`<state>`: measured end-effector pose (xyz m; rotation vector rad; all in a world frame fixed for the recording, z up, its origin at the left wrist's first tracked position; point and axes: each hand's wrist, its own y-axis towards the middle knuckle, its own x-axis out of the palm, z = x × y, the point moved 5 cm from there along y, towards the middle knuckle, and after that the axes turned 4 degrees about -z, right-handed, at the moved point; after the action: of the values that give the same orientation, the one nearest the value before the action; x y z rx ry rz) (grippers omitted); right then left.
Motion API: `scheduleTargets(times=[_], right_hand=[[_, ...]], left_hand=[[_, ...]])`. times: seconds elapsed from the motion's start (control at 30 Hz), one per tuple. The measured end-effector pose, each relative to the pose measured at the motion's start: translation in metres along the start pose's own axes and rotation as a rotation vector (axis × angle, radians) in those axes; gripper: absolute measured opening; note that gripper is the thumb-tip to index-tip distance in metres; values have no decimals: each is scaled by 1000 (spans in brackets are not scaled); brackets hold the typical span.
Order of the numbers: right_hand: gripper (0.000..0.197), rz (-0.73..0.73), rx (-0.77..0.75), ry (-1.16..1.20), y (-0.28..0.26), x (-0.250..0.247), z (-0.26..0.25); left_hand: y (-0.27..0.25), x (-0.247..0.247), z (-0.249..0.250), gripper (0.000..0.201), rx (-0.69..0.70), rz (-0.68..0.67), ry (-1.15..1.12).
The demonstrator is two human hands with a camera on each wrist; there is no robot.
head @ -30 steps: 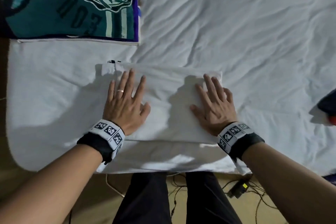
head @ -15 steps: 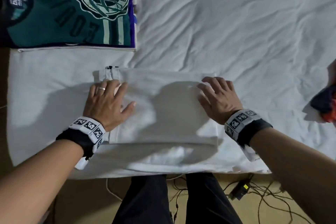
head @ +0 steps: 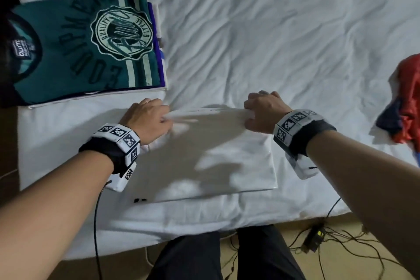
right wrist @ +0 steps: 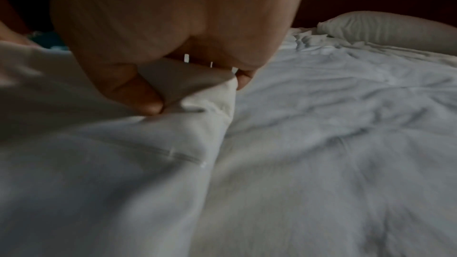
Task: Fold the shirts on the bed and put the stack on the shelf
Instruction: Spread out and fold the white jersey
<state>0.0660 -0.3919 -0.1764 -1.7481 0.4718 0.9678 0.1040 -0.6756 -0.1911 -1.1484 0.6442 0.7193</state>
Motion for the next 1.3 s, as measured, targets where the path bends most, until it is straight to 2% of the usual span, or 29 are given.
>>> scheduleTargets(times=[0.07, 0.17, 0.27, 0.37, 0.43, 0.5, 0.6, 0.67, 0.77, 0.83, 0.9, 0.97, 1.03, 1.1, 1.13, 1.2, 1.23, 1.3], right_hand=[[20, 4, 22, 99, -17, -18, 3], [19, 64, 14, 186, -44, -52, 9], [24, 293, -89, 189, -71, -93, 16], [17, 516, -203, 187, -93, -115, 18], [11, 614, -286, 132, -107, -112, 17], [9, 639, -345, 78, -116, -90, 18], [12, 587, -419, 20, -126, -30, 16], [20, 506, -432, -40, -133, 18, 13], [33, 343, -425, -107, -148, 86, 7], [32, 239, -410, -122, -163, 116, 5], [36, 152, -391, -93, -174, 132, 4], [27, 177, -381, 26, -179, 129, 4], [22, 286, -310, 160, -174, 116, 8], [24, 372, -127, 276, -161, 101, 17], [25, 367, -2, 329, -153, 97, 24], [41, 220, 261, 436, -139, 98, 38], [52, 118, 348, 487, -133, 100, 41], [64, -5, 418, 549, -124, 103, 41]], left_hand=[[-18, -23, 8, 26, 27, 105, -78], [-52, -66, 29, 21, 134, 370, -49], [-83, -101, 52, 12, 227, 591, -41], [-106, -110, 67, 18, 237, 708, 25], [-120, -99, 73, 20, 208, 743, 77], [-129, -72, 77, 23, 185, 717, 108], [-140, -10, 82, 26, 180, 578, 185], [-147, 37, 88, 27, 169, 465, 229], [-160, 103, 97, 47, 140, 254, 248], [-170, 134, 101, 47, 117, 141, 249], [-178, 148, 105, 31, 134, 104, 228], [-182, 144, 101, 26, 118, 170, 152], [-180, 131, 86, 33, -24, 311, 35], [-174, 118, 60, 39, -287, 412, -83], [-170, 118, 45, 44, -455, 386, -161], [-162, 123, 27, 63, -720, 244, -352], [-157, 127, 22, 69, -776, 180, -445], [-146, 131, 21, 69, -777, 118, -589]])
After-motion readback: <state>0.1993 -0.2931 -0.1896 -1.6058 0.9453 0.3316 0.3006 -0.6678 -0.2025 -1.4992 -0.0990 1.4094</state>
